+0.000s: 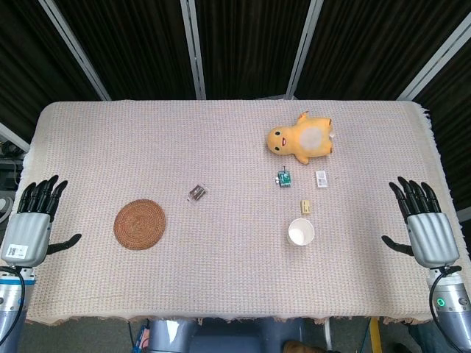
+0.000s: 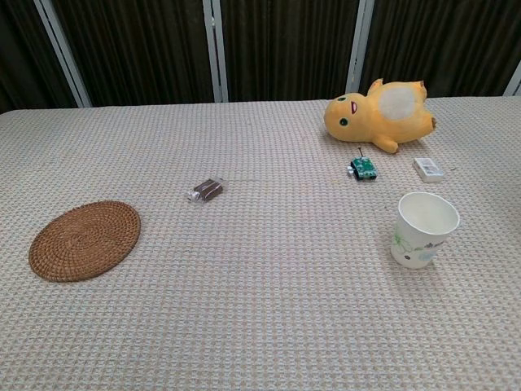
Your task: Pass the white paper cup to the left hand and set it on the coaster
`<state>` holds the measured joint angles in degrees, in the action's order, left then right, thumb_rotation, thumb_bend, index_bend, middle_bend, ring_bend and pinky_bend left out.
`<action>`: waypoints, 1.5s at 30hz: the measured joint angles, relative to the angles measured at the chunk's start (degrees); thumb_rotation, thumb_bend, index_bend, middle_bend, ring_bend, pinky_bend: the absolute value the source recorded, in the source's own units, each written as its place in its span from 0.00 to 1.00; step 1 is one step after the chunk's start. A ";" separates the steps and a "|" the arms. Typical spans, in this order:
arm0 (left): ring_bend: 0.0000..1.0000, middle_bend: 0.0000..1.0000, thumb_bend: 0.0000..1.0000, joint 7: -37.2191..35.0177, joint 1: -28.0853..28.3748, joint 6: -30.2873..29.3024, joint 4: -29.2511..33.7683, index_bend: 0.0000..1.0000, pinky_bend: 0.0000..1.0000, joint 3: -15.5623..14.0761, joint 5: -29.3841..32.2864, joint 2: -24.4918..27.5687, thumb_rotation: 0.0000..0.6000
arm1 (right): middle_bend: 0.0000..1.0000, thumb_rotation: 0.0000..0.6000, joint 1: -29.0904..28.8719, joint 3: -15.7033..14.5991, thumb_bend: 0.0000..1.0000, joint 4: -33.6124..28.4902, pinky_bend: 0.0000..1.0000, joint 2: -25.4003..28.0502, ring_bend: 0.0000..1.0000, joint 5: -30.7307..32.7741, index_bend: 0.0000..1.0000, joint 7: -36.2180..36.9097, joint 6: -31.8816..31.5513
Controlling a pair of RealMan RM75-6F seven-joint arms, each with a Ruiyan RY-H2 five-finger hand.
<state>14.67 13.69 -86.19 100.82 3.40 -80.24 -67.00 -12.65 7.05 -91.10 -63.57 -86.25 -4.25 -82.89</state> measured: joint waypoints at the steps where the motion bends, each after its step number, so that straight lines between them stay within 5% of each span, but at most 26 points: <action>1: 0.00 0.00 0.00 0.14 -0.04 0.09 0.04 0.00 0.00 0.03 0.02 0.04 1.00 | 0.00 1.00 0.01 -0.04 0.00 -0.02 0.00 -0.02 0.00 -0.06 0.00 -0.03 -0.01; 14: 0.00 0.00 0.00 3.84 -0.22 0.00 3.10 0.00 0.00 0.86 0.50 1.41 1.00 | 0.00 1.00 -3.43 -2.20 0.00 -0.31 0.00 -0.50 0.00 -5.92 0.00 4.95 4.99; 22: 0.00 0.00 0.00 4.93 -0.30 0.58 5.32 0.00 0.00 1.72 1.54 2.28 1.00 | 0.06 1.00 -12.28 -2.77 0.00 -0.73 0.07 -1.78 0.01 -8.03 0.01 6.01 19.45; 32: 0.00 0.00 0.00 5.00 -0.10 3.05 4.95 0.00 0.00 2.31 4.46 2.67 1.00 | 0.16 1.00 -20.31 -1.67 0.00 -0.20 0.23 -6.74 0.15 -0.53 0.03 1.38 32.33; 40: 0.00 0.00 0.00 4.72 -0.29 3.27 4.93 0.00 0.00 2.69 4.88 2.85 1.00 | 0.38 1.00 -21.70 -1.69 0.10 3.18 0.32 -10.93 0.40 3.36 0.19 -1.79 34.17; 45: 0.00 0.00 0.00 4.69 -0.17 3.79 4.85 0.00 0.00 2.82 5.11 2.85 1.00 | 0.43 1.00 -21.74 -1.83 0.17 4.21 0.32 -12.10 0.41 4.27 0.28 -2.03 33.49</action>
<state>19.36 13.52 -82.39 105.67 6.21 -75.13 -64.14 -34.38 5.22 -86.89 -75.68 -81.98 -6.27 -49.40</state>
